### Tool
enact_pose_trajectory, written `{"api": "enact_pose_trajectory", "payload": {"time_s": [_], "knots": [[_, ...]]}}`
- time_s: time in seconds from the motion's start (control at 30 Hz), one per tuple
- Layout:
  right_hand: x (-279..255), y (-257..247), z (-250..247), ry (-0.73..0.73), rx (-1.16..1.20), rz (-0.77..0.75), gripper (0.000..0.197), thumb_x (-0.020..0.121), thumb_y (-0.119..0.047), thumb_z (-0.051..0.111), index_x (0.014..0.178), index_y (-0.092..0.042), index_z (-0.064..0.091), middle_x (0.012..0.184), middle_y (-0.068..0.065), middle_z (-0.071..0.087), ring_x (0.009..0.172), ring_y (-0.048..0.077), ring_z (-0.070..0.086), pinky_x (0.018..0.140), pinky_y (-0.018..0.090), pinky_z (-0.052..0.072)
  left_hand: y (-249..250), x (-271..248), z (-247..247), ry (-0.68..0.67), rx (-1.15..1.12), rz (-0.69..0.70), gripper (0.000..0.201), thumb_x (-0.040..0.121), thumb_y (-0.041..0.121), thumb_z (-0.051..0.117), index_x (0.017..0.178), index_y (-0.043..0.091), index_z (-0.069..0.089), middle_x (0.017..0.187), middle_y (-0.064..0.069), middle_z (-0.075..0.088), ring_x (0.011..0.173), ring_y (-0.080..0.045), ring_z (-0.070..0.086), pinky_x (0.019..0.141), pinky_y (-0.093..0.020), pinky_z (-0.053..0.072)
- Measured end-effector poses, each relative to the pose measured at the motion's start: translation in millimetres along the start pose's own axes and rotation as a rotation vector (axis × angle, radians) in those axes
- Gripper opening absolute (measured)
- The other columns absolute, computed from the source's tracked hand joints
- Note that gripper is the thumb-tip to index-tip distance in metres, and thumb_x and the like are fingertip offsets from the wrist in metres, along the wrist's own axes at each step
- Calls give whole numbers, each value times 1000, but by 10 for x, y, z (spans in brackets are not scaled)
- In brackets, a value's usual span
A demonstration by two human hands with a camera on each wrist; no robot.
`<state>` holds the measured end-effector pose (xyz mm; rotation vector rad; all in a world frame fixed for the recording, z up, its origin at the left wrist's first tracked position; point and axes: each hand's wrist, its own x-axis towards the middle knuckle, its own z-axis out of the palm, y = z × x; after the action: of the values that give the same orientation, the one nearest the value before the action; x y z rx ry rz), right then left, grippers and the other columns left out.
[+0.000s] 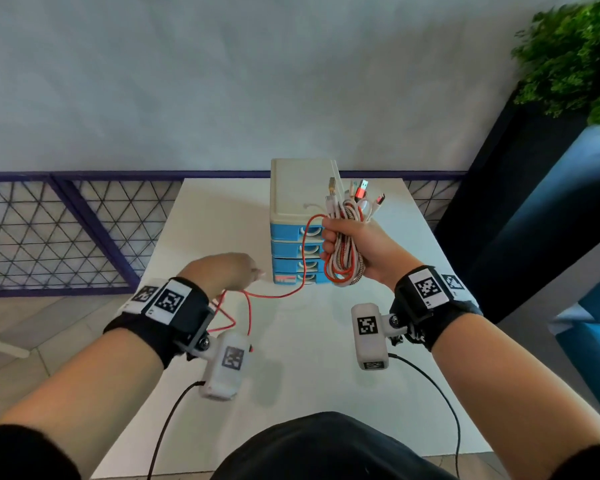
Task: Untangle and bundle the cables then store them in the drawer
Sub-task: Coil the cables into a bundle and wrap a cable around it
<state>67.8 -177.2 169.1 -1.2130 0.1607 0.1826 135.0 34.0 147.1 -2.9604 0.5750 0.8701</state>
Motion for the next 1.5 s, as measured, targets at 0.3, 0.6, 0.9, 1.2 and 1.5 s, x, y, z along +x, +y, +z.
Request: {"api": "enact_pose_trajectory", "payload": {"time_s": [0.3, 0.6, 0.9, 1.2, 1.5], "knots": [[-67, -62, 74, 76, -395, -43, 19, 91, -15, 62, 73, -10, 58, 63, 5, 60, 55, 17, 60, 67, 33, 57, 127, 37, 34, -93, -46, 248, 41, 95, 25, 50, 135, 21, 47, 142, 2, 46, 127, -20, 45, 105, -31, 35], [-32, 75, 201, 132, -663, -40, 18, 89, -19, 62, 74, -8, 59, 61, 8, 64, 56, 21, 63, 73, 39, 59, 188, 90, 122, 68, -155, 283, 67, 79, -13, 46, 131, 28, 50, 142, -3, 45, 121, -23, 48, 79, -24, 41], [-65, 112, 210, 113, -685, -41, 21, 90, -21, 62, 72, -10, 58, 62, 7, 64, 53, 16, 62, 69, 34, 58, 52, 194, 281, 391, -386, 241, 47, 75, 2, 69, 117, 19, 56, 128, -5, 51, 94, -19, 56, 57, -18, 44], [-106, 123, 117, -105, -225, 31, 20, 93, -14, 59, 74, -9, 61, 67, 4, 61, 57, 16, 61, 64, 31, 55, 310, -16, 10, 379, -845, 487, 33, 102, 26, 31, 99, 15, 62, 101, -3, 65, 92, -3, 62, 81, -15, 44], [-72, 109, -80, 155, -187, -35, 21, 92, -14, 60, 72, -11, 54, 59, 3, 55, 50, 16, 56, 65, 36, 53, 261, -112, -2, -147, -1069, 370, 39, 103, 26, 29, 75, 15, 54, 61, 2, 50, 61, -15, 58, 80, -30, 48]]}}
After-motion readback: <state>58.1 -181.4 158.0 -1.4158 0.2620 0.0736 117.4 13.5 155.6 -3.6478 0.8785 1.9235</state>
